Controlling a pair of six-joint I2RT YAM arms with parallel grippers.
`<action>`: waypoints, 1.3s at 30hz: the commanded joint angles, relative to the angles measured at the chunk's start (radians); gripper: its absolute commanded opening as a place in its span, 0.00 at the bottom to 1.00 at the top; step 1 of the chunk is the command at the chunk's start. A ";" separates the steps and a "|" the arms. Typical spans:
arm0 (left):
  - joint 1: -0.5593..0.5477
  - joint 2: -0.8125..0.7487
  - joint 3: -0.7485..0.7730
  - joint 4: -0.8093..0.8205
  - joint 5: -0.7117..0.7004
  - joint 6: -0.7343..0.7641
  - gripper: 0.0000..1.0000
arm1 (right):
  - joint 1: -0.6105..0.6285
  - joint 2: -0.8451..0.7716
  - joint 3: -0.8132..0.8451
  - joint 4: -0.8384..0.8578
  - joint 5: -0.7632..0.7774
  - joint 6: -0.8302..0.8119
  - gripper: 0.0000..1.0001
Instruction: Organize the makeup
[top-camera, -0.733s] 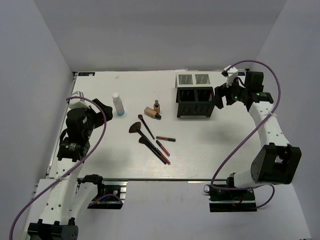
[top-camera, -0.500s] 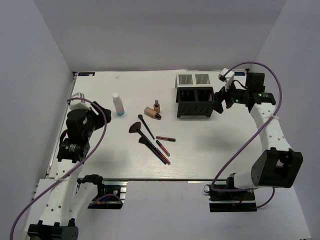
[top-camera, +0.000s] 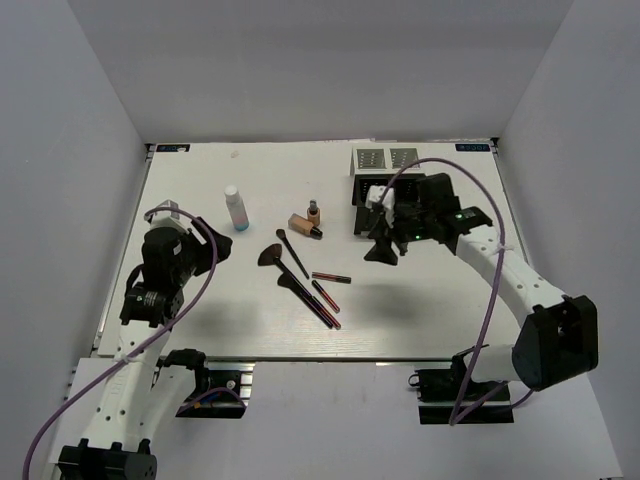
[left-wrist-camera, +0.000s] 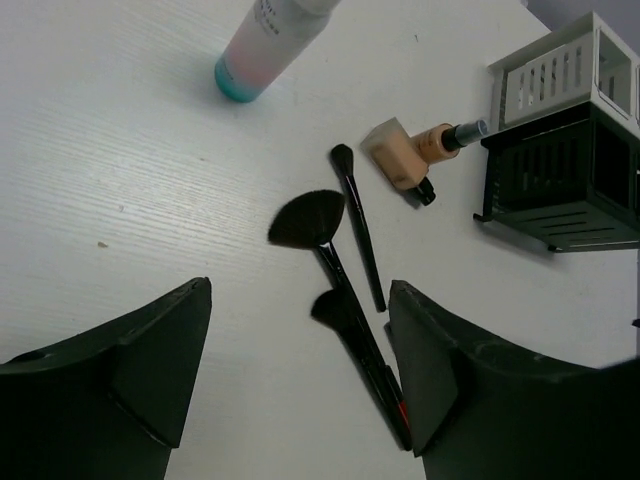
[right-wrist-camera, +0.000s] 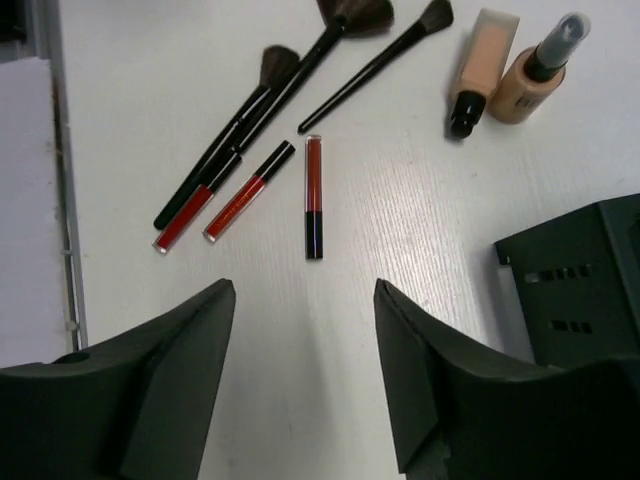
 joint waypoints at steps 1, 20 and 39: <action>0.002 -0.012 -0.022 0.003 0.010 -0.031 0.83 | 0.095 0.010 -0.022 0.271 0.203 0.163 0.66; -0.009 0.032 -0.013 -0.021 0.015 -0.026 0.87 | 0.285 0.660 0.613 0.350 0.672 0.577 0.87; -0.009 0.041 -0.035 -0.005 0.036 -0.042 0.87 | 0.299 0.797 0.639 0.430 0.716 0.553 0.58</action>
